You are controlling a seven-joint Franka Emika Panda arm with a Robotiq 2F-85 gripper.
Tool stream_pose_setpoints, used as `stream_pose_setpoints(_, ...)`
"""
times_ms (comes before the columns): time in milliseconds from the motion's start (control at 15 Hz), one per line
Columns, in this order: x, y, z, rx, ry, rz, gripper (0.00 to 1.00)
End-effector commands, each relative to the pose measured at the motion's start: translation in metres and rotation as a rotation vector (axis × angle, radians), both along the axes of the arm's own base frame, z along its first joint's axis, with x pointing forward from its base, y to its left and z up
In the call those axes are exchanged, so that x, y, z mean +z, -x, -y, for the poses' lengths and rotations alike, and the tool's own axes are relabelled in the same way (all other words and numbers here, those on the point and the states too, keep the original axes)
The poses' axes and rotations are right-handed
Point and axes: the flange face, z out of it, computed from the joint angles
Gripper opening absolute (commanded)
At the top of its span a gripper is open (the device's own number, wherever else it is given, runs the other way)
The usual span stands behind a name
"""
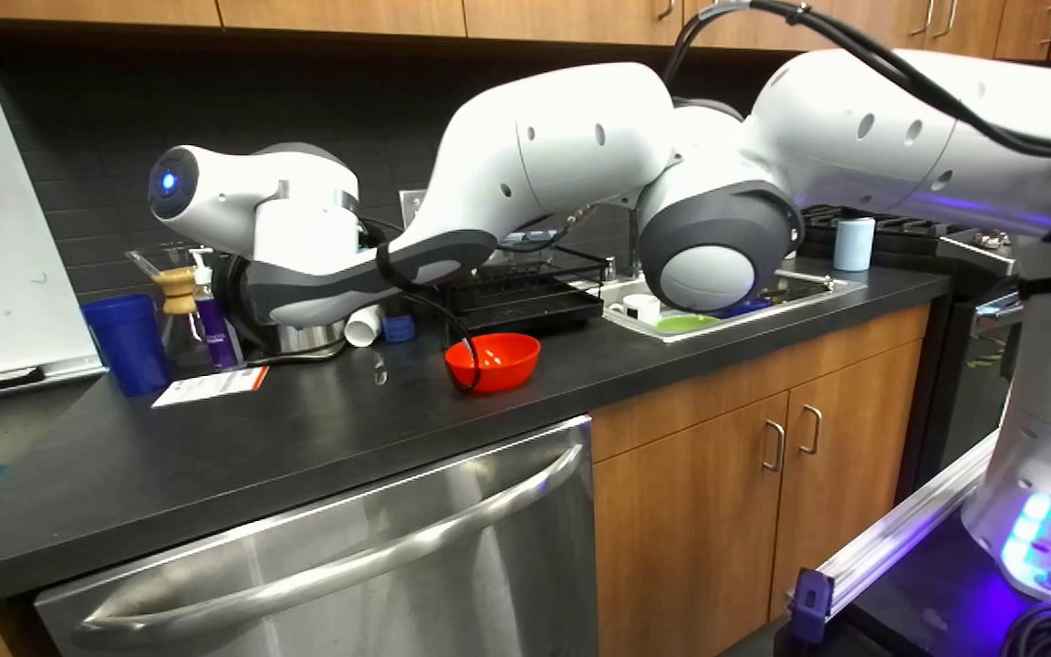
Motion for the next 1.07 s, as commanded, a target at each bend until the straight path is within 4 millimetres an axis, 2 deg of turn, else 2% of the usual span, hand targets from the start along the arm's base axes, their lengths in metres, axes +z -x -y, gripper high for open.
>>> stream_pose_setpoints(0,0.002,-0.002,0.008,-0.032,0.035,0.007,1.00)
stream_pose_setpoints(133,0.007,0.004,-0.003,0.001,0.005,0.002,1.00)
stream_pose_setpoints(200,-0.001,-0.001,0.003,-0.014,0.010,0.000,1.00)
stream_pose_setpoints(467,0.000,0.005,-0.004,-0.002,0.008,0.002,1.00)
stream_pose_setpoints(667,0.009,0.016,-0.015,0.015,-0.001,-0.005,1.00)
stream_pose_setpoints(1000,0.007,0.026,-0.024,0.018,-0.004,-0.024,1.00)
